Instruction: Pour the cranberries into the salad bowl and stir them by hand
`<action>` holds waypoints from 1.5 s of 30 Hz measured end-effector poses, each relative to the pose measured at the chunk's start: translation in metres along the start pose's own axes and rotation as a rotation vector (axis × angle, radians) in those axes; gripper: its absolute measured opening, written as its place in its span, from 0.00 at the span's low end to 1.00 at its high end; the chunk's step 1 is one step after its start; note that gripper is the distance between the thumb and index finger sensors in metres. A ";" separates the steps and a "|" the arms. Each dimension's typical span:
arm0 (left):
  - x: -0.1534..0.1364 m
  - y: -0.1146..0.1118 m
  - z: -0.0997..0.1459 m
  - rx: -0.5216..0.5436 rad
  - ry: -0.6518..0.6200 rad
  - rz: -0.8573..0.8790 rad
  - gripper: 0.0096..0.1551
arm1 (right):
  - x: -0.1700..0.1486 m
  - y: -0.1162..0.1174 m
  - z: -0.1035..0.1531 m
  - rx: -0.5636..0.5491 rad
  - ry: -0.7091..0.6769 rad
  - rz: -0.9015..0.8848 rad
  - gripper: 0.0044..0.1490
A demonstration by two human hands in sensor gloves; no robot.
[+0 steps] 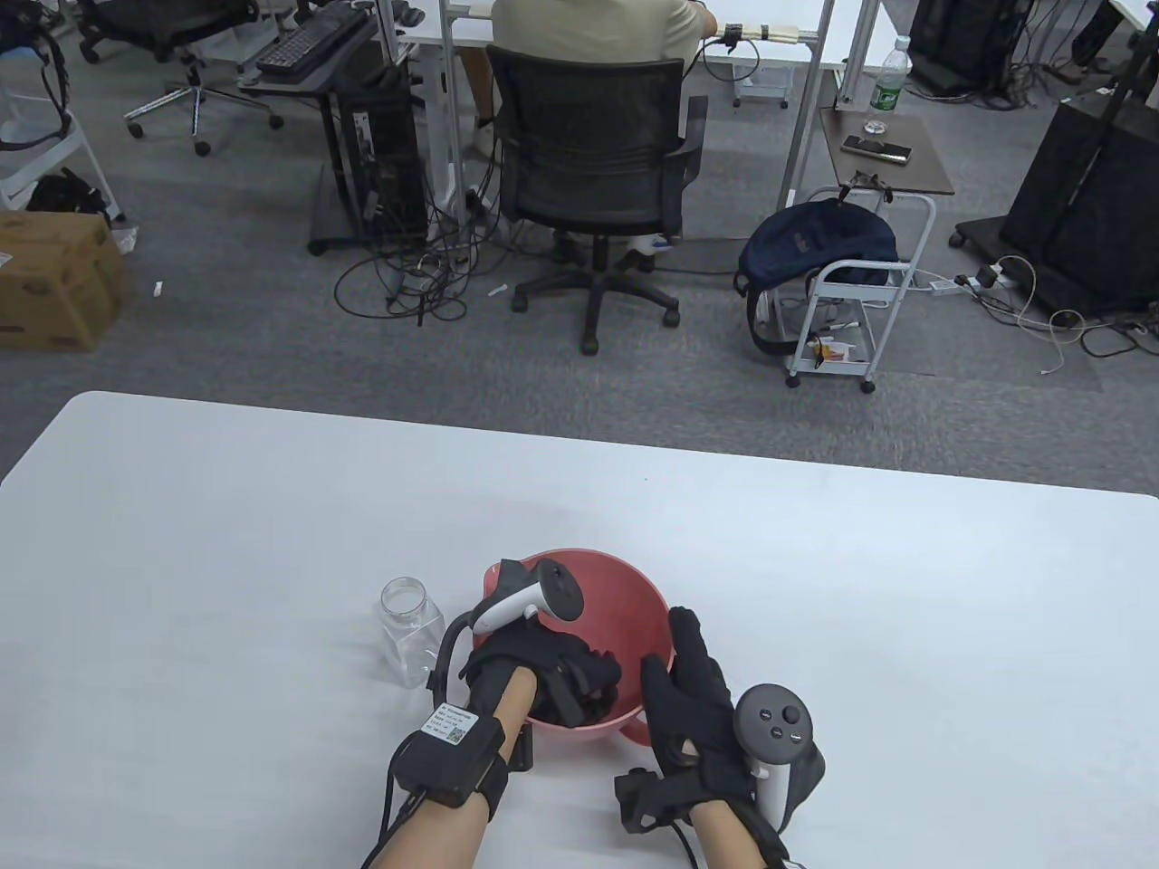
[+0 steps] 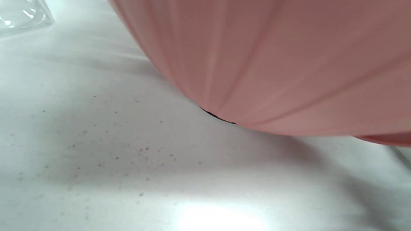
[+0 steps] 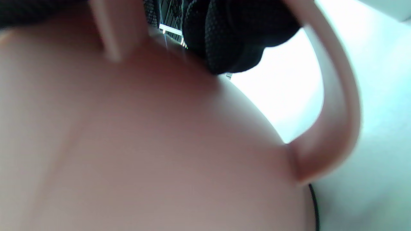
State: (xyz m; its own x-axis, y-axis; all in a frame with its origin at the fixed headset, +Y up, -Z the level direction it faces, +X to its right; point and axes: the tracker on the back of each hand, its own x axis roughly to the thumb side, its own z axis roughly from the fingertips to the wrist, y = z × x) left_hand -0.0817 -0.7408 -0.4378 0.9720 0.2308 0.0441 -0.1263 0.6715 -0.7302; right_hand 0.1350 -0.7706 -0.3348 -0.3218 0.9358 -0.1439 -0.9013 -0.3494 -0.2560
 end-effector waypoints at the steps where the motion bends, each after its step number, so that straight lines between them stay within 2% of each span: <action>1: 0.000 0.000 0.000 0.002 0.000 -0.004 0.43 | 0.000 0.000 0.000 0.000 0.000 0.000 0.42; 16: 0.003 0.000 0.000 0.035 -0.065 -0.020 0.39 | 0.000 0.001 -0.001 0.015 -0.002 -0.011 0.42; 30: 0.003 -0.001 0.002 0.036 -0.034 -0.031 0.37 | 0.000 0.001 -0.001 0.023 0.001 -0.017 0.42; 40: 0.000 -0.001 0.003 0.038 -0.027 -0.030 0.41 | 0.001 0.001 -0.001 0.030 -0.013 -0.011 0.42; 45: -0.002 -0.001 0.004 0.052 -0.051 -0.020 0.40 | 0.001 0.002 0.000 0.026 -0.024 -0.002 0.42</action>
State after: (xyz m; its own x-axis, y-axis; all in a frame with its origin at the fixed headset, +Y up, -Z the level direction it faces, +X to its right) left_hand -0.0840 -0.7392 -0.4343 0.9632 0.2518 0.0945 -0.1181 0.7114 -0.6928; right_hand 0.1333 -0.7699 -0.3356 -0.3269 0.9374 -0.1203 -0.9090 -0.3467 -0.2313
